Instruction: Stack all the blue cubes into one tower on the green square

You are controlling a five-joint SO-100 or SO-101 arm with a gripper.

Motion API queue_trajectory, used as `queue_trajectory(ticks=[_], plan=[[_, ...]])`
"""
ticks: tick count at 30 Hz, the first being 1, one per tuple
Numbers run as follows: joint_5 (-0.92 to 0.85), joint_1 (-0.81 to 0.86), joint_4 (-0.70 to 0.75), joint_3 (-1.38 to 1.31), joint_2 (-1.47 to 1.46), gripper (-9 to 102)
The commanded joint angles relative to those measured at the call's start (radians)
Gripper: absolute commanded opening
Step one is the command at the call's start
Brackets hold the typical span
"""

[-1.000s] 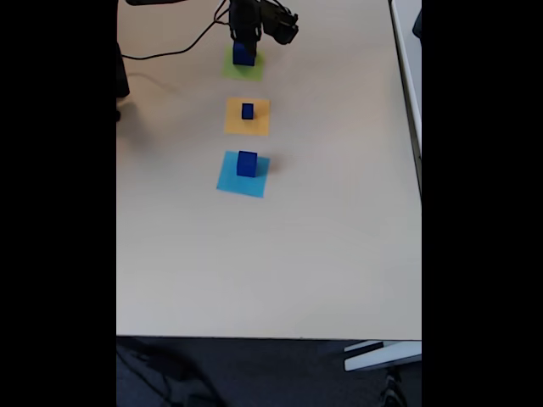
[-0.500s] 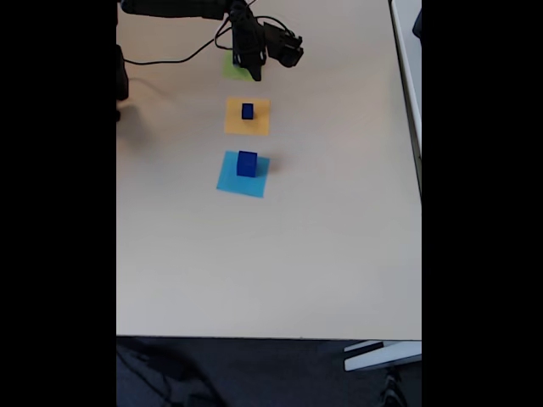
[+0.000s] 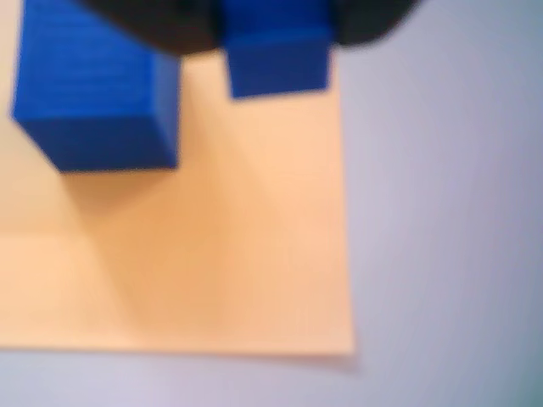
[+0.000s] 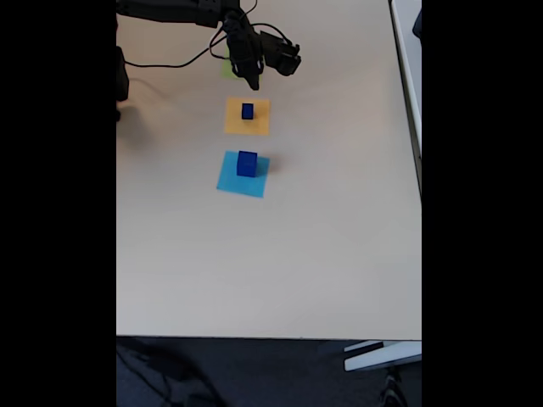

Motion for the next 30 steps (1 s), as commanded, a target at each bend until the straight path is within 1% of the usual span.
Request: queue_trajectory(ticks=[1, 6, 30], plan=[[-0.012, 0.014, -0.021, 0.003, 0.083, 0], [-0.035, 0.035, -0.058, 0.037, 0.078, 0], [-0.077, 0.084, -0.064, 0.091, 0.075, 0]])
